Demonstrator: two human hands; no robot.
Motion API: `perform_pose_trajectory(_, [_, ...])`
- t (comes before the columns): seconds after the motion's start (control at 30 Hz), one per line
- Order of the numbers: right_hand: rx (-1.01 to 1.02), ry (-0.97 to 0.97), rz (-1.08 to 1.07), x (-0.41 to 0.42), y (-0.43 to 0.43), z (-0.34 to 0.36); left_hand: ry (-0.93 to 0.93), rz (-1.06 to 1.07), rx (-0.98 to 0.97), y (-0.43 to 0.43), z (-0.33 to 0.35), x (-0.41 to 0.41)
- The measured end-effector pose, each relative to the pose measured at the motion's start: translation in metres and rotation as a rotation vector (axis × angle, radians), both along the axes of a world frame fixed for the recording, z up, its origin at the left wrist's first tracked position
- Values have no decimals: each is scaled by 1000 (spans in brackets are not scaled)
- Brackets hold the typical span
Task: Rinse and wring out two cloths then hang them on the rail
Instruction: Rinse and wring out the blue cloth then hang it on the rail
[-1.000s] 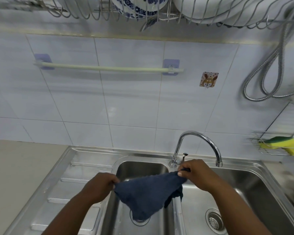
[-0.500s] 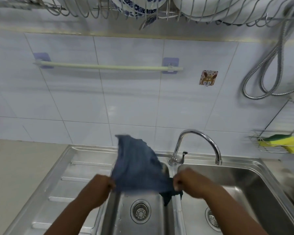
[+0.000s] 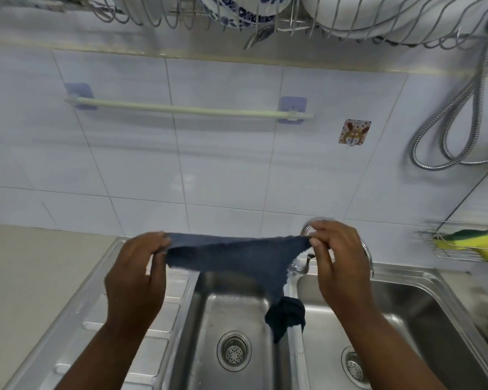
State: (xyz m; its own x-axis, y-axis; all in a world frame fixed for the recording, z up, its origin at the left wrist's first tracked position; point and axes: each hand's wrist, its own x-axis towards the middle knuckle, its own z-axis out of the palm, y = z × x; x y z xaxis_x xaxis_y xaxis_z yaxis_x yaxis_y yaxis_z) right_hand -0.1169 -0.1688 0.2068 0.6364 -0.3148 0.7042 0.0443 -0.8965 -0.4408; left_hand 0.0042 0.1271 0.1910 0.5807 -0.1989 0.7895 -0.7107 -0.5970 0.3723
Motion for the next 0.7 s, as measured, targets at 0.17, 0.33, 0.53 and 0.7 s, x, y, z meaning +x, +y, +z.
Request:
perform_pose_trajectory(0.17, [-124,1272,47,-11,2,-55,840,-267,536,20,-68,13])
perform_pose_trajectory(0.33, [75,825,-65,3,-10,-47,718,-212,238,16,-48,24])
perform_pose_trajectory(0.53, [149,-71,-68,-6,20,15,104,-64,-76,12,21,5])
perform_pose_trajectory(0.7, [-192,546,-15,-26,32,-22,255,-233,137,23,-21,-13])
